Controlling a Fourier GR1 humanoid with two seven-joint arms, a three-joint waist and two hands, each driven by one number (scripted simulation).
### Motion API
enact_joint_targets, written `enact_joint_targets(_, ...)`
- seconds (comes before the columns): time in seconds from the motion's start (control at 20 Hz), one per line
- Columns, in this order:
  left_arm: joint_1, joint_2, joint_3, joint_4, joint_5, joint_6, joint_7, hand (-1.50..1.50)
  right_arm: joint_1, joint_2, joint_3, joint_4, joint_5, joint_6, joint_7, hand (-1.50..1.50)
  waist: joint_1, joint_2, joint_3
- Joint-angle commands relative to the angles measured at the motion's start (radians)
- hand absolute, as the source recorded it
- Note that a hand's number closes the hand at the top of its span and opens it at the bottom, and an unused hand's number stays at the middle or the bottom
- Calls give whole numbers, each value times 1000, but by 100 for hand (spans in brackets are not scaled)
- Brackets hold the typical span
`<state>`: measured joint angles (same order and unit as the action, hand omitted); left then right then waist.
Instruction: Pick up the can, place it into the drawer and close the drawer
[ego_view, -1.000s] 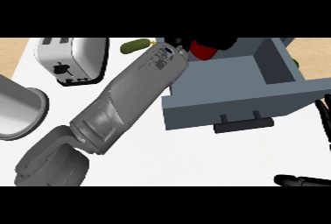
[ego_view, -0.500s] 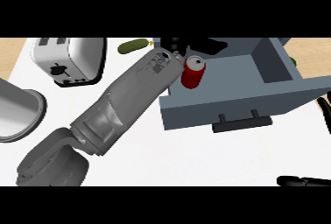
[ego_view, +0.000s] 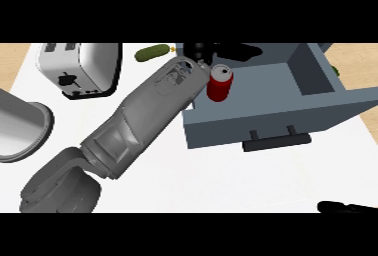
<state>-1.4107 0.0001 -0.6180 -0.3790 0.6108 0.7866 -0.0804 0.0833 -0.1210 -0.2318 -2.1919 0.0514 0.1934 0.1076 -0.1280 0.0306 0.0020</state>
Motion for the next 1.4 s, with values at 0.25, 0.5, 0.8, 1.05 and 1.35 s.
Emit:
enact_joint_targets(0.25,-15,0,14,-44,80,15,-37,-150,-52,-74,71,-26,202,11,-54,-150,34,-4,-1)
enact_joint_targets(0.5,-17,0,19,-54,105,39,-67,-150,-56,-107,139,-15,409,-15,-71,-150,54,-9,-1)
enact_joint_targets(0.8,-61,0,24,-32,107,63,-62,-150,-84,-154,239,66,653,-49,-101,-150,74,-14,-1)
enact_joint_targets(1.05,-28,0,23,-77,90,33,-31,-150,-115,-131,333,251,864,-148,-122,-150,131,-26,-2)
enact_joint_targets(1.35,7,67,13,-142,51,11,45,-150,-232,-92,340,501,990,-273,-133,-150,154,-31,-2)
